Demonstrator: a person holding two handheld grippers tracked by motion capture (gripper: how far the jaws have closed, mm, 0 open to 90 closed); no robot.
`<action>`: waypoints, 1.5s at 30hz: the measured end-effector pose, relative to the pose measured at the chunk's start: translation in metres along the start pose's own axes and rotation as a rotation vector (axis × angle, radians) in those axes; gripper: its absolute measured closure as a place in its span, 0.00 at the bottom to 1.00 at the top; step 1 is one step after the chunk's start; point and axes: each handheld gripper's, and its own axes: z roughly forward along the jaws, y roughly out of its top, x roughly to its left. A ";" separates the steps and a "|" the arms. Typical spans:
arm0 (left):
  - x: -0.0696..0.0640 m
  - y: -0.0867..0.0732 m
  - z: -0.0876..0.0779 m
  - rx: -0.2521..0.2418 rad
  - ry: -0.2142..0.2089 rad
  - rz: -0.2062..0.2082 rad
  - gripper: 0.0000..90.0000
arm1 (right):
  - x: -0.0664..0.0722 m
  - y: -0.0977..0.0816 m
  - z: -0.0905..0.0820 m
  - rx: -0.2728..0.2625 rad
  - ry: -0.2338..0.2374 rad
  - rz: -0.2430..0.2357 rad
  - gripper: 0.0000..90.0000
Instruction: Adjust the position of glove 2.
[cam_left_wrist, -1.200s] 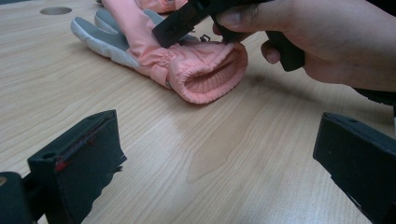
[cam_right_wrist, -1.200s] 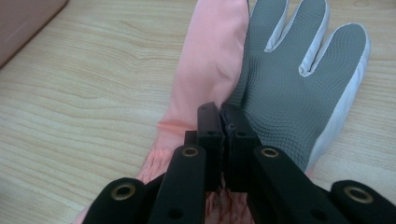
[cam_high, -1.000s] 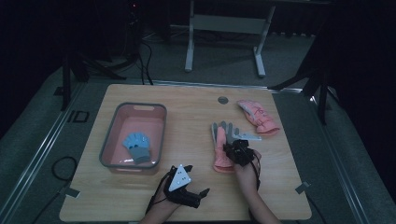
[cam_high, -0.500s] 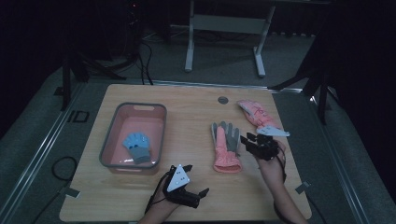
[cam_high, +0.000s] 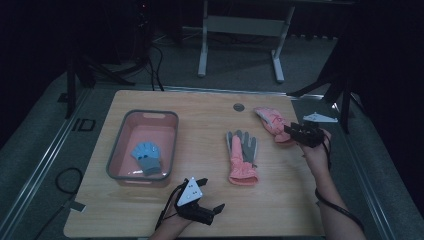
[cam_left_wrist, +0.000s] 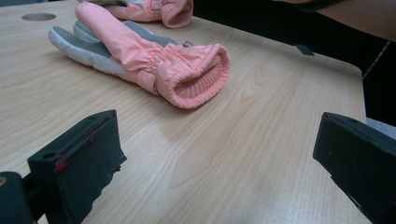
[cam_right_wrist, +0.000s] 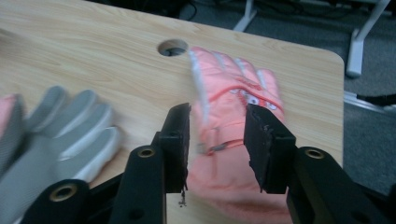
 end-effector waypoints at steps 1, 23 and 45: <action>-0.001 0.000 0.000 0.000 0.000 0.000 0.01 | -0.005 0.002 0.004 0.011 -0.007 0.002 0.66; -0.008 -0.008 -0.020 -0.014 0.066 -0.026 0.01 | -0.049 0.016 0.082 0.120 0.107 0.033 0.62; -0.006 0.000 -0.019 -0.021 0.083 -0.009 0.01 | -0.027 0.006 0.049 0.101 -0.065 0.152 0.99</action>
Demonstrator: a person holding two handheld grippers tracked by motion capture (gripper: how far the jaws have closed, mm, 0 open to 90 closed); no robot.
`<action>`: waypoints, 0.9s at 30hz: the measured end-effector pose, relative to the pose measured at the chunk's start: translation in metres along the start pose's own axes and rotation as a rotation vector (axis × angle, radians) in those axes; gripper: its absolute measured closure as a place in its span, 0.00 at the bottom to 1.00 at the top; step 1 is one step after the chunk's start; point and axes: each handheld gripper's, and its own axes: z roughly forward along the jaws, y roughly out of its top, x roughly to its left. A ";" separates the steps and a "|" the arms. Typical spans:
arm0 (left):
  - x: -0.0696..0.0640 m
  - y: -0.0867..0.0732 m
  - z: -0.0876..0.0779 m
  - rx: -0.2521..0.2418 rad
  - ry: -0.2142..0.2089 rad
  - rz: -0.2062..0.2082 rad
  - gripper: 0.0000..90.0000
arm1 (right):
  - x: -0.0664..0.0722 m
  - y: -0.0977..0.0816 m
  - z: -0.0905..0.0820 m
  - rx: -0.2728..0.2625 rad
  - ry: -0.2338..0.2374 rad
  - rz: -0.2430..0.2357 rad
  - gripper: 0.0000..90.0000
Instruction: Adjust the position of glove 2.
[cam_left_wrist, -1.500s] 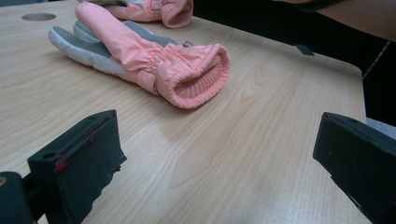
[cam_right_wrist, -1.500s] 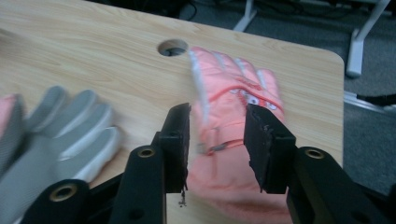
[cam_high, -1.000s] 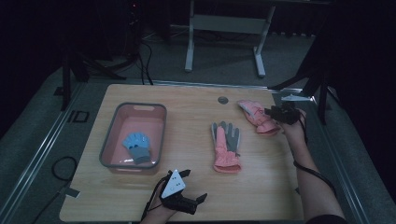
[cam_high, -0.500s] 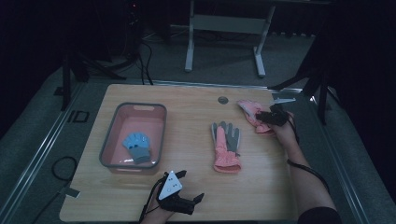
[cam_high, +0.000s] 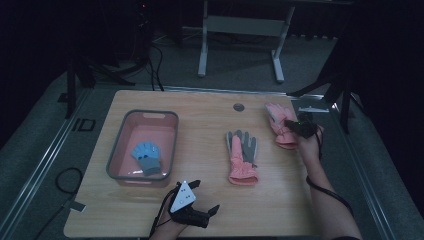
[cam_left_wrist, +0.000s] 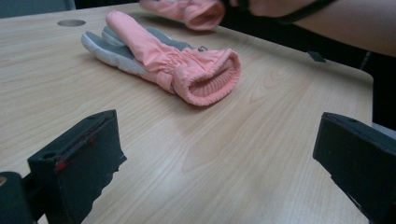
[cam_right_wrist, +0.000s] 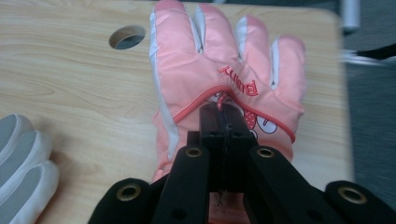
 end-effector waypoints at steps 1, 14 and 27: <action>0.000 0.001 0.002 0.004 0.007 0.003 0.01 | 0.003 0.000 -0.009 -0.012 -0.025 -0.003 0.99; 0.001 0.014 0.020 0.009 -0.047 0.054 0.01 | 0.042 -0.043 -0.096 -0.039 -0.110 0.163 0.99; 0.001 0.013 0.021 -0.003 -0.056 0.062 0.01 | 0.070 -0.090 -0.114 -0.007 -0.144 0.188 0.99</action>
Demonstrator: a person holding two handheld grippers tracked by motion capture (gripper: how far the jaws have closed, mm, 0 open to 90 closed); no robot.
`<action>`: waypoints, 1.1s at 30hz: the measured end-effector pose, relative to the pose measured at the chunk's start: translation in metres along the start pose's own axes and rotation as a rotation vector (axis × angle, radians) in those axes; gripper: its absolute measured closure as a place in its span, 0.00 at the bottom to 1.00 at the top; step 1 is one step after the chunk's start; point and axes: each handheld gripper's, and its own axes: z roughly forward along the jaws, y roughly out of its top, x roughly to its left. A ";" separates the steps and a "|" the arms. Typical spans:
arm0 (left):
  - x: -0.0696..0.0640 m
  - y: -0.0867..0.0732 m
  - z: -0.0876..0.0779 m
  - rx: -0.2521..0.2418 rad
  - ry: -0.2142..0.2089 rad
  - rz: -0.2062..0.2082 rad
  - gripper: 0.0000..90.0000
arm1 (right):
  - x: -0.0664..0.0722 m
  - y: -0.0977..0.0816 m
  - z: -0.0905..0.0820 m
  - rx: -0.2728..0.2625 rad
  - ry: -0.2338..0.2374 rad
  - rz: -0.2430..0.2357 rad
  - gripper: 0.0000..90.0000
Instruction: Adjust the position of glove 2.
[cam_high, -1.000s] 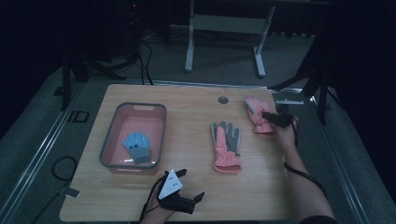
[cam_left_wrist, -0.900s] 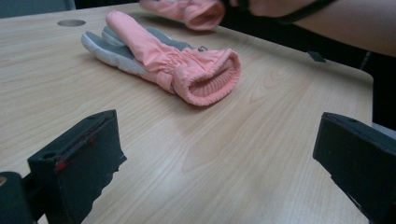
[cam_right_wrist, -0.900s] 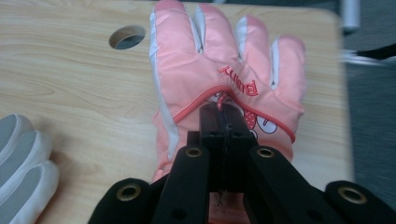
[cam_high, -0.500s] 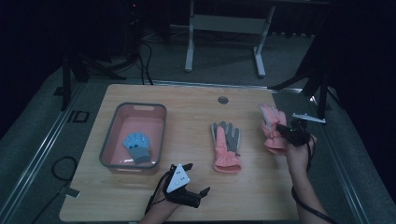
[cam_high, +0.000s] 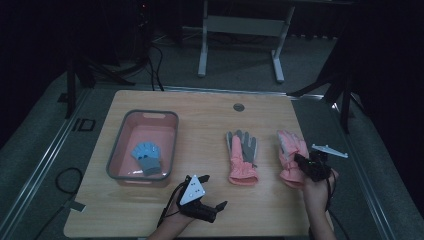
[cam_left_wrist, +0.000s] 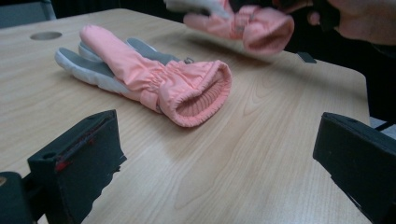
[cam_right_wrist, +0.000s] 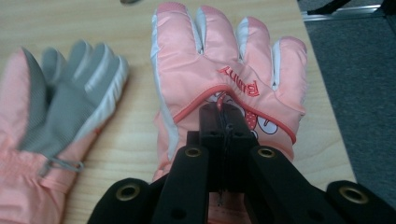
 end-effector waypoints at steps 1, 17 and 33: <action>-0.001 0.000 0.000 0.000 0.004 0.007 0.01 | 0.001 -0.002 0.003 0.005 -0.001 0.002 0.98; -0.001 -0.006 -0.001 0.014 0.014 -0.003 0.01 | 0.007 -0.008 0.036 0.035 0.022 -0.043 0.83; -0.006 -0.006 0.002 0.011 -0.027 0.009 0.01 | -0.042 0.005 0.035 0.024 0.282 -0.279 0.64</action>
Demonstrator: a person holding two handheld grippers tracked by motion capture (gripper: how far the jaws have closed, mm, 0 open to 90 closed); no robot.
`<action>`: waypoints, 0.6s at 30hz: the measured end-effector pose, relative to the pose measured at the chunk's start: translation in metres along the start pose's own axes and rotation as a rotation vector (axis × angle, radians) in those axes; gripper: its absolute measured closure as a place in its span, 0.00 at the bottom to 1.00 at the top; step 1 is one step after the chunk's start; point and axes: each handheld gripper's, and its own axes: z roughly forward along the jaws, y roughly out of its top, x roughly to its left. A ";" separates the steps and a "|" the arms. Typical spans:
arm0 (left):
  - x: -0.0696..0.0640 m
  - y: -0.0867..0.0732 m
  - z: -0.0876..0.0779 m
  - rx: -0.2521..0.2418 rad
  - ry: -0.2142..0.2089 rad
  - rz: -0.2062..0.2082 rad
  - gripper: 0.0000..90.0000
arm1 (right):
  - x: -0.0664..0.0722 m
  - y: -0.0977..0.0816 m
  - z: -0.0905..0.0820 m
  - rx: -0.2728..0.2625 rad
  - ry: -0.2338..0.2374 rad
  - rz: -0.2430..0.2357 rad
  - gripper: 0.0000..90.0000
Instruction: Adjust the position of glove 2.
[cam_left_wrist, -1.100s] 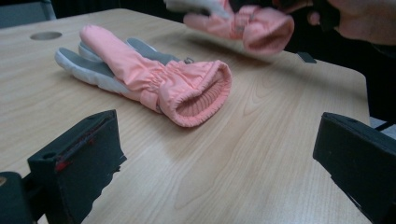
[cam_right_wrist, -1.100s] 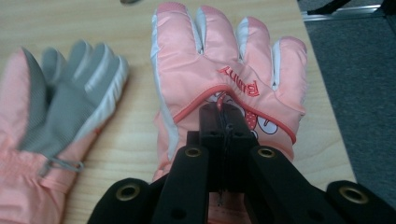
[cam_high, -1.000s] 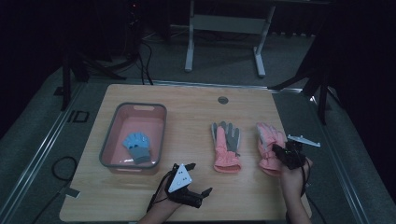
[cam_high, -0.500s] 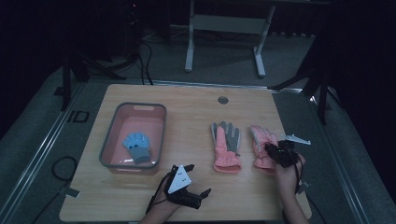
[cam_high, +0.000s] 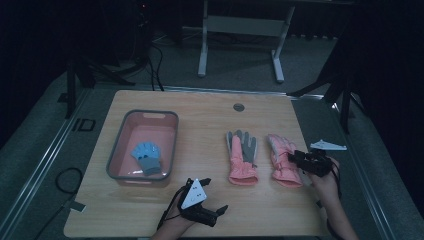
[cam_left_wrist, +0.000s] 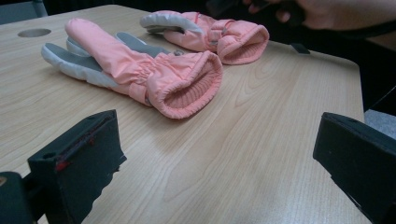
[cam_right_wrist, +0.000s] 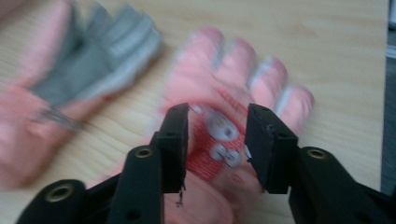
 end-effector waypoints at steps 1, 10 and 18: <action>0.000 0.000 0.000 0.001 0.000 0.000 0.01 | -0.001 -0.003 0.005 0.011 0.000 0.000 0.64; 0.002 -0.001 -0.001 0.009 0.009 -0.007 0.01 | 0.006 -0.015 0.027 0.057 0.005 0.007 0.90; 0.003 0.000 -0.001 0.007 0.014 -0.005 0.01 | 0.011 -0.008 0.011 0.021 -0.030 0.036 1.00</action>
